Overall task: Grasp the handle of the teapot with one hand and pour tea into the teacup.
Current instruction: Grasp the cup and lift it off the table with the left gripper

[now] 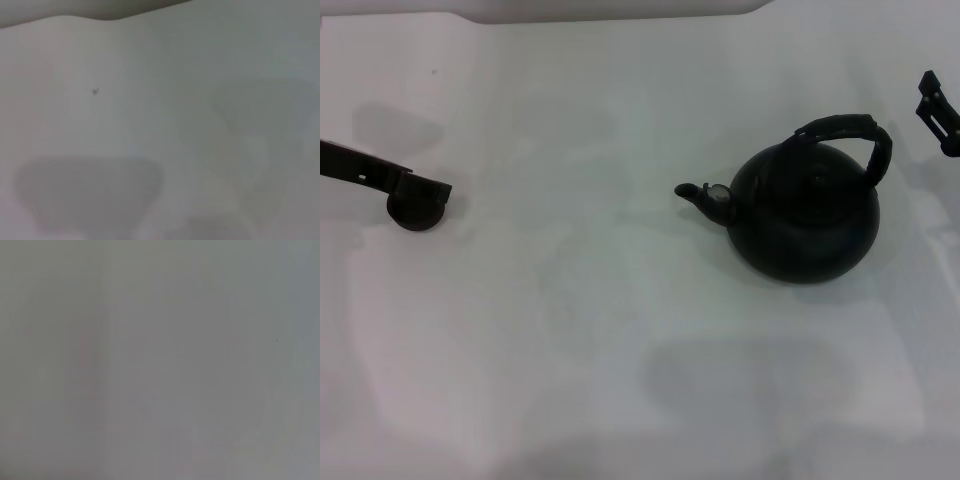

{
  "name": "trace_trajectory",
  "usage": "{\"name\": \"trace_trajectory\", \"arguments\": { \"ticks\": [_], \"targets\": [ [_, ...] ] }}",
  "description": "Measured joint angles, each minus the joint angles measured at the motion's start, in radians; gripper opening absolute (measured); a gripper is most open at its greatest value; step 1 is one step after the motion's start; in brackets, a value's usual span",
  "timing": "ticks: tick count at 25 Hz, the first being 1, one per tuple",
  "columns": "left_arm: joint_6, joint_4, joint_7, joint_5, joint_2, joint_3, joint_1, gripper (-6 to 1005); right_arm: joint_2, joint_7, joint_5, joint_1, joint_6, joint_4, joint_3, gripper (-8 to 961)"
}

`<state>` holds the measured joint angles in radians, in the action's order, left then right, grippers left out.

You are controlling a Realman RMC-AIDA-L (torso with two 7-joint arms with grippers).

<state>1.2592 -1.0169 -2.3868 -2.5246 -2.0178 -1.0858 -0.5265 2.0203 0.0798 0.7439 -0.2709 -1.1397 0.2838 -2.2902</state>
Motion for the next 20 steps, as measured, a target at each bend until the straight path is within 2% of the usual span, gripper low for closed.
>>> {"name": "trace_trajectory", "arguments": {
  "ticks": [20],
  "targets": [
    [-0.005, 0.042, 0.000, -0.045, -0.009, 0.002, -0.028, 867, 0.000, 0.000, 0.011, -0.001, 0.000, 0.000, 0.002, 872]
  ]
}}
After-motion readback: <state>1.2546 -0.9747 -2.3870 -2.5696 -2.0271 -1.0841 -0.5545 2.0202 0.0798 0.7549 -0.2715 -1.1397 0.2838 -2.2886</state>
